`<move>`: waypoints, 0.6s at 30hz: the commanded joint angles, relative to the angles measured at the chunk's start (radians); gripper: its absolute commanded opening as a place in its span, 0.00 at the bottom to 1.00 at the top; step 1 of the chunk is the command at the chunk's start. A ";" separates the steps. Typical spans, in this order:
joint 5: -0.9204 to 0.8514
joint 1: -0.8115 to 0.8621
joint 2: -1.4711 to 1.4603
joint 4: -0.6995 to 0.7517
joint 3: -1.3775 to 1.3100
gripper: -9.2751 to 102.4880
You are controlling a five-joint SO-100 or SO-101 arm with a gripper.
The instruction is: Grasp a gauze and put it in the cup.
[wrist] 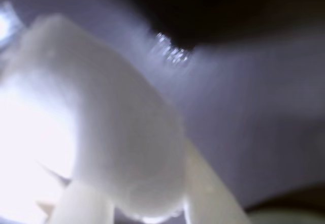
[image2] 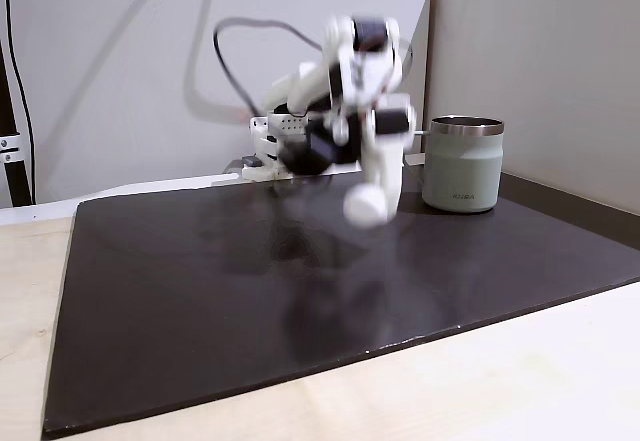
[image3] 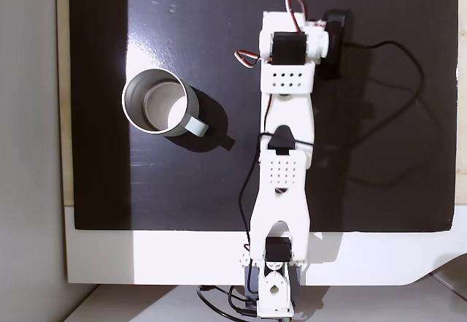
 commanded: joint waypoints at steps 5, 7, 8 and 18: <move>-0.006 -0.060 0.431 0.018 0.109 0.10; -0.017 -0.083 0.503 0.023 0.149 0.10; -0.021 -0.095 0.538 0.028 0.169 0.10; -0.138 -0.270 0.868 0.040 0.574 0.09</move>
